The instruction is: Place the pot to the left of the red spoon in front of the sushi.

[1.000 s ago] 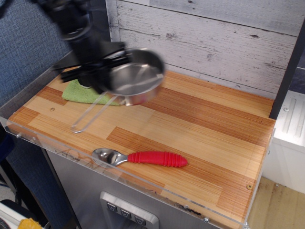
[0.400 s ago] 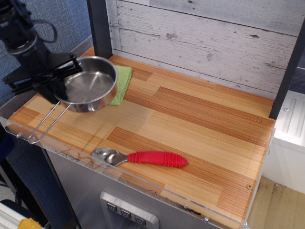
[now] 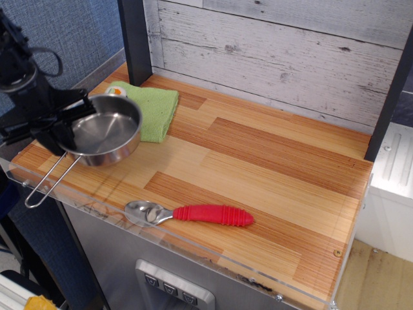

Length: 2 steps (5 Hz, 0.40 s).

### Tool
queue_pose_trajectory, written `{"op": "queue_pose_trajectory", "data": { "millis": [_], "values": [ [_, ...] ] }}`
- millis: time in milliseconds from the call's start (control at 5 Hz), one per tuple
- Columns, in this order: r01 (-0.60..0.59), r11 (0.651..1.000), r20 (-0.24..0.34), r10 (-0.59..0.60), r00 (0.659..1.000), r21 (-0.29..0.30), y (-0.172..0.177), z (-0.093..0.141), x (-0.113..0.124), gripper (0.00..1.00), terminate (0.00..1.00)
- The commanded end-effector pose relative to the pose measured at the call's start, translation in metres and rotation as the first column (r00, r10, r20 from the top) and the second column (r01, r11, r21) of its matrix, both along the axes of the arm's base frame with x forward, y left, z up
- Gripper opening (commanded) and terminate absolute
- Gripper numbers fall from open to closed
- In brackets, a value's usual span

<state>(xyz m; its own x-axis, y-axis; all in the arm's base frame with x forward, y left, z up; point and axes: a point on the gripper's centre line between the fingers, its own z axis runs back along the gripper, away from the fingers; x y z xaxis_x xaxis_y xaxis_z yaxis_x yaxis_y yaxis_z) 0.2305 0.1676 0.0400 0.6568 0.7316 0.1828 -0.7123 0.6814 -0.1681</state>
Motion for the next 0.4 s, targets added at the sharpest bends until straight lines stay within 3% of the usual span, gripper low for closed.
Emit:
{"op": "queue_pose_trajectory", "data": {
  "millis": [0, 200],
  "values": [
    [-0.023, 0.999, 0.006, 0.023, 1.000, 0.030, 0.0204, -0.0080, -0.0123, 0.00, 0.00],
    [-0.011, 0.999, -0.013, 0.012, 1.000, 0.037, 0.0230, -0.0171, -0.0163, 0.00, 0.00]
  ]
}}
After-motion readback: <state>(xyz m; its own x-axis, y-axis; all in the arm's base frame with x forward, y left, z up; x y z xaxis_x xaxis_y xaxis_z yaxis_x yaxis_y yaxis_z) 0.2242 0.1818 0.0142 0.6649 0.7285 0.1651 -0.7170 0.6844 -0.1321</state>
